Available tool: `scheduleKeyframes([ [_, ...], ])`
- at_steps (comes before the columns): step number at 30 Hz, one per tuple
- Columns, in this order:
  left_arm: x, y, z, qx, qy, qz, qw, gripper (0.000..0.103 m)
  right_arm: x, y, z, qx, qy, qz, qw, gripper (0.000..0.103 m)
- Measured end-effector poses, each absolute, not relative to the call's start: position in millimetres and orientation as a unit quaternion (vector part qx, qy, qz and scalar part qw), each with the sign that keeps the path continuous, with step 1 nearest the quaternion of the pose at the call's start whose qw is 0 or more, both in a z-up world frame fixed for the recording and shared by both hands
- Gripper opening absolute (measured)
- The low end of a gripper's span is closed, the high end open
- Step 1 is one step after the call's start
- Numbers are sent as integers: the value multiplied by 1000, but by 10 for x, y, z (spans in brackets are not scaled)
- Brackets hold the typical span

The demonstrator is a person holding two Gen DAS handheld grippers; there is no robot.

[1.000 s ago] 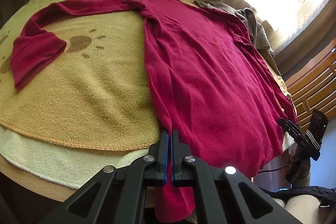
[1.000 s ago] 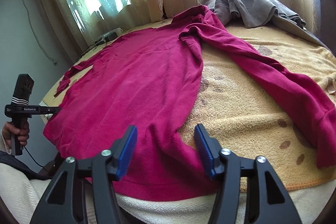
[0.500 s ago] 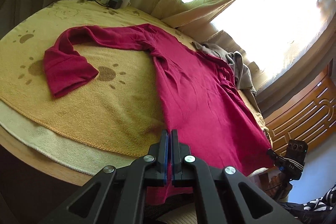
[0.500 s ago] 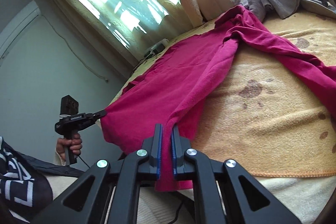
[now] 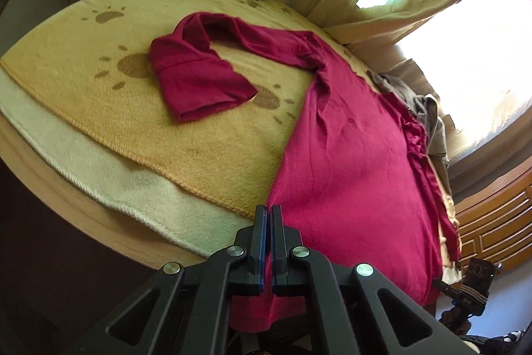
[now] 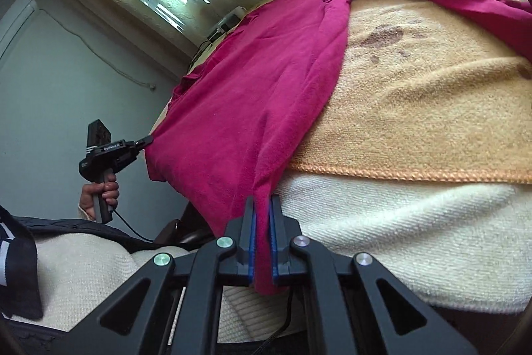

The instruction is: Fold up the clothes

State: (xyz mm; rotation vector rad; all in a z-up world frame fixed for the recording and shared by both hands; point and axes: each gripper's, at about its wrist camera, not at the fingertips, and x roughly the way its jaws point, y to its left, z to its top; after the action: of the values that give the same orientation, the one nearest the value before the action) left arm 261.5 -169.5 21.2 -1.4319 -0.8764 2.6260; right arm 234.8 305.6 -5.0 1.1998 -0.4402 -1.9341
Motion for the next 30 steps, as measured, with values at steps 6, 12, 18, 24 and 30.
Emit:
scheduleKeyframes([
  [6, 2641, -1855, 183, -464, -309, 830, 11, 2, 2313, 3142, 92, 464, -158, -786, 376, 42],
  [12, 2666, -2030, 518, -420, -273, 863, -59, 2, 2344, 3293, 358, 401, -102, -856, 310, 67],
  [18, 2287, -1416, 770, -399, -220, 888, 67, 2, 2392, 2931, 712, 319, -29, -881, 348, 67],
  [24, 1819, -624, 495, -457, -145, 860, 174, 2, 2355, 2347, 562, 332, 62, -857, 390, 67],
  [30, 1767, -798, 168, -473, -208, 834, 196, 2, 2192, 2571, 195, 403, 73, -854, 321, 66],
])
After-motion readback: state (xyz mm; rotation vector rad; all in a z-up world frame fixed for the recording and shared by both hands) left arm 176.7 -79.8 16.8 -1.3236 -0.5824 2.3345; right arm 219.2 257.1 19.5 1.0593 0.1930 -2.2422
